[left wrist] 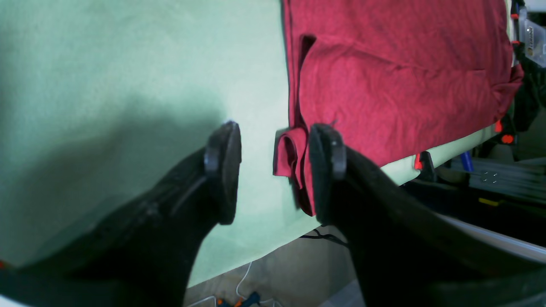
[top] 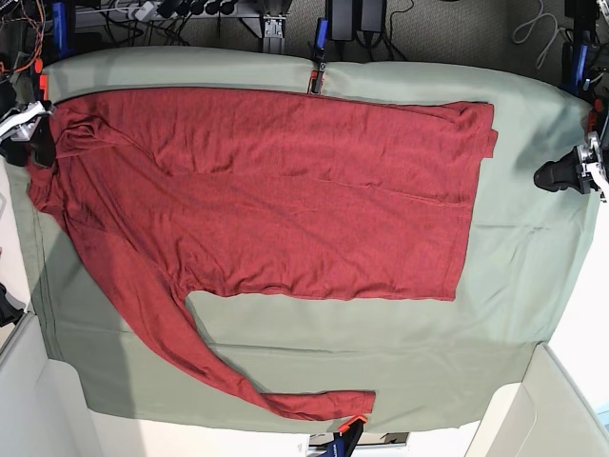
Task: Fold the T-shirt properly
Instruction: 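Lay the shirt flat and open both grippers, then grasp the shirt hem corners with both grippers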
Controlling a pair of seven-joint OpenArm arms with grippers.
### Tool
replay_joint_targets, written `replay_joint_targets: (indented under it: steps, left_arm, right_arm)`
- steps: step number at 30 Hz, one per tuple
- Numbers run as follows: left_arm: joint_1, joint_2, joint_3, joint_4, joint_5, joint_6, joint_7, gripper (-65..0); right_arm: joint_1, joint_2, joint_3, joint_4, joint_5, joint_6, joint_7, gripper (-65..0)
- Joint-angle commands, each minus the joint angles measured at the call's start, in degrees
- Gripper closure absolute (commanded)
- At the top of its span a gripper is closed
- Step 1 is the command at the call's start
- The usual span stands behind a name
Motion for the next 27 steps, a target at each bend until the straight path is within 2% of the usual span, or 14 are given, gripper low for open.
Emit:
replay_joint_targets:
  steps: [1,4,9,13,16,21,24,27]
  left_arm:
    - [-0.5,-1.75,-0.48,0.81,-1.47,0.1,-0.36,-29.1]
    - [-0.52,-1.73,-0.48,2.54,-1.47,0.1,-0.36,-29.1]
    - [-0.52,-0.94,-0.44,12.41,-1.47,0.1,-0.36,-29.1]
    - [-1.31,0.0,-0.35,18.32,-1.47,0.1,-2.82,-29.1]
    - [-3.21,1.03,0.61,18.4,4.11,0.1,-8.0,-29.1]
    - [-7.08,3.3,6.16,18.38,10.75,0.1,-12.31,-29.1]
    - [-9.49,4.28,11.39,18.25,16.9,0.1,-16.96,-29.1]
    - [-11.76,4.87,15.28,17.64,23.76,0.1,-22.49,-29.1]
  right_arm:
    - [0.57,1.03,0.76,0.98,0.33,-0.37,2.78,-31.9]
    - [3.48,1.01,0.74,0.94,-2.56,-2.51,5.16,-31.9]
    - [12.76,1.01,0.2,-1.42,-6.56,-4.83,5.29,-31.9]
    - [20.59,1.01,-4.09,-7.89,-12.7,-7.17,7.28,-31.9]
    - [28.3,1.29,-9.35,-17.22,-18.67,-9.35,9.25,-31.9]
    - [41.7,2.56,-16.44,-35.28,-22.8,-9.84,11.52,-31.9]
    - [47.45,2.56,-20.44,-45.0,-23.19,-8.72,11.78,-31.9]
    - [49.24,2.51,-24.28,-50.93,-22.99,-8.81,11.89,-31.9]
